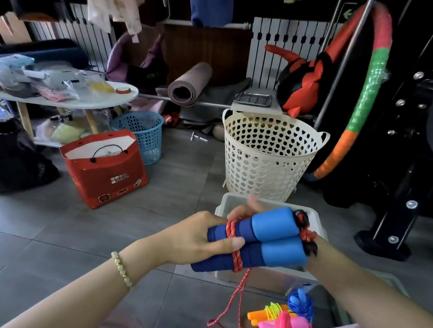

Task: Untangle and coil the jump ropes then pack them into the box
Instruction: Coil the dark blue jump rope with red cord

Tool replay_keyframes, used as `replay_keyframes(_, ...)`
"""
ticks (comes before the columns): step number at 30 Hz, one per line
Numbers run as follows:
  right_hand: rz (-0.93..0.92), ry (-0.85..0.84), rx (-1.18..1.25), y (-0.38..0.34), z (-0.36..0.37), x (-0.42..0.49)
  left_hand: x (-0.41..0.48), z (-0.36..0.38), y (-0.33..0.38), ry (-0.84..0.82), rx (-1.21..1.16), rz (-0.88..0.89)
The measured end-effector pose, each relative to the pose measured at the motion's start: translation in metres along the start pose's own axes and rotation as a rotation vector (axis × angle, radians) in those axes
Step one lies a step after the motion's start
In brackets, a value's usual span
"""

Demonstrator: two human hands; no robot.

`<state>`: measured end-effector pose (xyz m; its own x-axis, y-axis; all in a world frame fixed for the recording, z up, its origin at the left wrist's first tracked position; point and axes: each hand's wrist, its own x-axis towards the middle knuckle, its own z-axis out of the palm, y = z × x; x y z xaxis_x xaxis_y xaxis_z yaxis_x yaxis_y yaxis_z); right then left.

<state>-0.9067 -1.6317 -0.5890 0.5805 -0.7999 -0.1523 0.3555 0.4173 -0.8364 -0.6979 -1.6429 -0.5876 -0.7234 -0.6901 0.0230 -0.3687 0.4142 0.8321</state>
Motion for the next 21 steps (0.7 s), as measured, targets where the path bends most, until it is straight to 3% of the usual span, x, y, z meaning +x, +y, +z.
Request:
replay_keyframes(2, -0.055, -0.135, 0.051, -0.008, 0.015, -0.001, 0.0, -0.003, 0.001, 0.052, -0.078, 0.007)
replay_keyframes(4, 0.013, -0.039, 0.01, -0.013, 0.017, 0.007, 0.0, -0.005, 0.0, 0.097, -0.16, -0.016)
replay_keyframes(6, 0.026, -0.069, 0.011, -0.009, 0.006, 0.01, 0.002, -0.007, -0.004, 0.115, -0.225, -0.069)
replay_keyframes(12, -0.108, -0.101, 0.005, -0.011, 0.008, 0.01, 0.007, -0.007, -0.002, 0.163, -0.446, -0.197)
replay_keyframes(14, -0.119, -0.099, -0.113, -0.012, 0.009, 0.013, 0.01, -0.004, 0.0, 0.187, -0.492, -0.223)
replay_keyframes(18, -0.151, 0.02, -0.575, -0.006, 0.011, 0.017, 0.019, -0.003, -0.001, 0.294, -0.598, -0.276)
replay_keyframes(21, -0.269, 0.153, -0.707, 0.003, 0.013, 0.026, 0.024, -0.007, 0.003, 0.369, -0.667, -0.324)
